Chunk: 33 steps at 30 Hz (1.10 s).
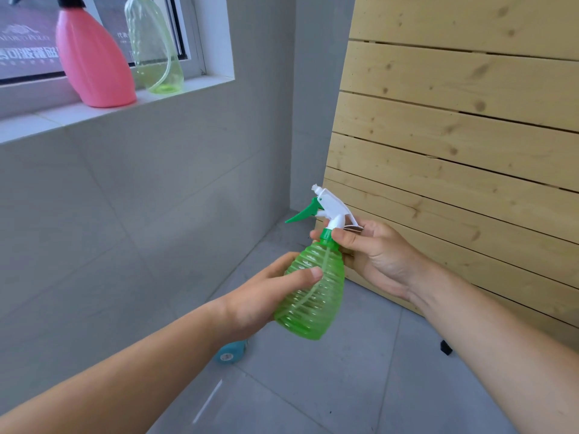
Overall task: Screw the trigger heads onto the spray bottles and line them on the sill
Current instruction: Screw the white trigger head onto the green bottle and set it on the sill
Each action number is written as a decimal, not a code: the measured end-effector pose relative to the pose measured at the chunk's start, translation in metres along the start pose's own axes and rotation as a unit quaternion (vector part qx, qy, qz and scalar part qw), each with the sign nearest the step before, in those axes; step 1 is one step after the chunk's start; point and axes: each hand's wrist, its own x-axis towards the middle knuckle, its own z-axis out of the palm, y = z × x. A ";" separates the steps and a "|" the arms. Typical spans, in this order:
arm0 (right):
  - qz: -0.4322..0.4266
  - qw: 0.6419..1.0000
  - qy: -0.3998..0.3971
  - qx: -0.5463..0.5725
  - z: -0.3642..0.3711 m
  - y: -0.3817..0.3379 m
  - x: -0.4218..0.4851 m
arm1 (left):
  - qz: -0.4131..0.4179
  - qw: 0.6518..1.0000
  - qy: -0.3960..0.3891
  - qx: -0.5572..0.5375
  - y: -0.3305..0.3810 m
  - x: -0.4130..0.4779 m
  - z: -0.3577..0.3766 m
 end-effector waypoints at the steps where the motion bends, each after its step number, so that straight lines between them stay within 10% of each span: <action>1: 0.001 1.000 -0.005 0.000 0.001 0.000 0.000 | 0.003 1.000 0.004 0.003 -0.001 0.000 0.000; 22: -0.036 0.994 0.104 0.003 0.013 0.014 0.009 | 0.062 0.974 0.124 0.179 0.005 0.004 0.004; 33: -0.053 0.984 0.018 -0.170 0.066 0.010 0.016 | 0.113 0.979 0.165 -0.037 0.045 -0.013 -0.042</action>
